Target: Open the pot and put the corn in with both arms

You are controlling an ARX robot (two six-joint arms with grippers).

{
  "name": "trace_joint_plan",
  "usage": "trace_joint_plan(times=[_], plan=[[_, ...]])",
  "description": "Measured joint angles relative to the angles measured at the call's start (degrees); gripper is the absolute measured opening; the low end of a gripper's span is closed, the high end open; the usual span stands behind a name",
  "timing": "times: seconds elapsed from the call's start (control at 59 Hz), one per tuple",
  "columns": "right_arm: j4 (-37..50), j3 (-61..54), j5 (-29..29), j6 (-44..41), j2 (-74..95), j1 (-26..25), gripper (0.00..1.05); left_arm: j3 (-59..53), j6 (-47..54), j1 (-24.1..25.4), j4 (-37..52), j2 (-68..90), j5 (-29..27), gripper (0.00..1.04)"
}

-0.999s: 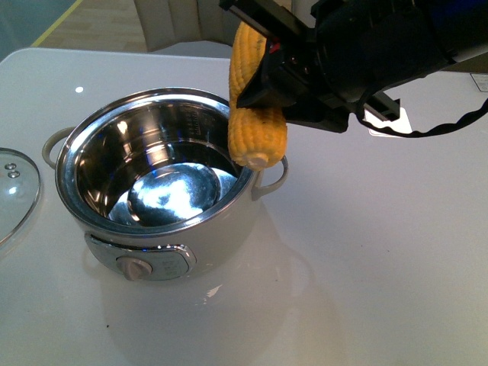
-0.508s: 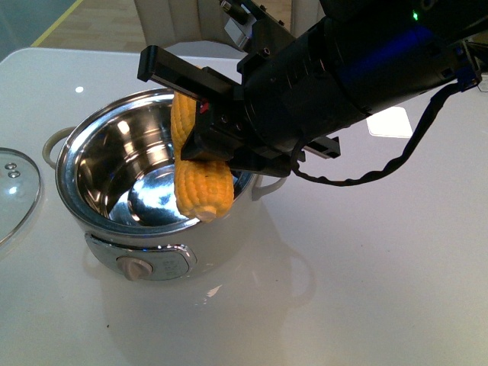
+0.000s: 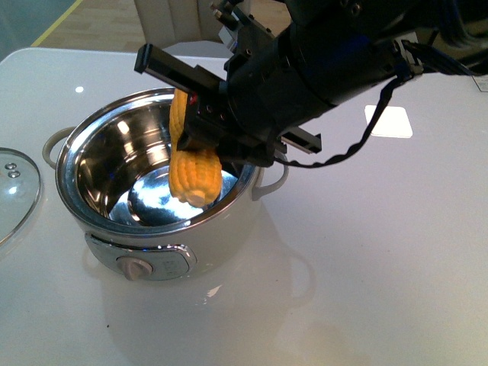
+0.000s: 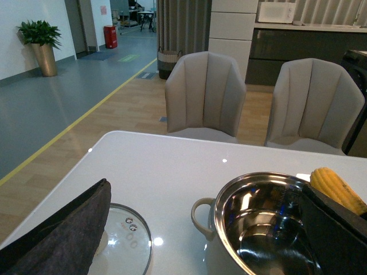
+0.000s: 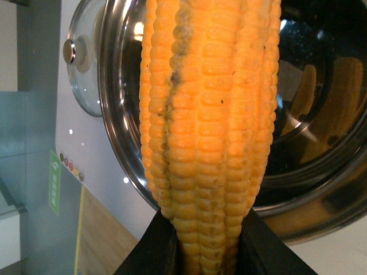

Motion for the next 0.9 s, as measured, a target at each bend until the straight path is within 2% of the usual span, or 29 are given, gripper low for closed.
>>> trace_joint_plan(times=[0.508, 0.593, 0.898], plan=[[-2.4, 5.2, 1.9, 1.6, 4.5, 1.2, 0.15, 0.0, 0.0, 0.0, 0.0, 0.0, 0.0, 0.98], [-2.4, 5.2, 1.9, 1.6, 4.5, 1.2, 0.33, 0.0, 0.0, 0.0, 0.0, 0.0, 0.0, 0.98], [-2.2, 5.3, 2.2, 2.1, 4.5, 1.0, 0.81, 0.0, 0.0, 0.0, 0.0, 0.0, 0.0, 0.98]])
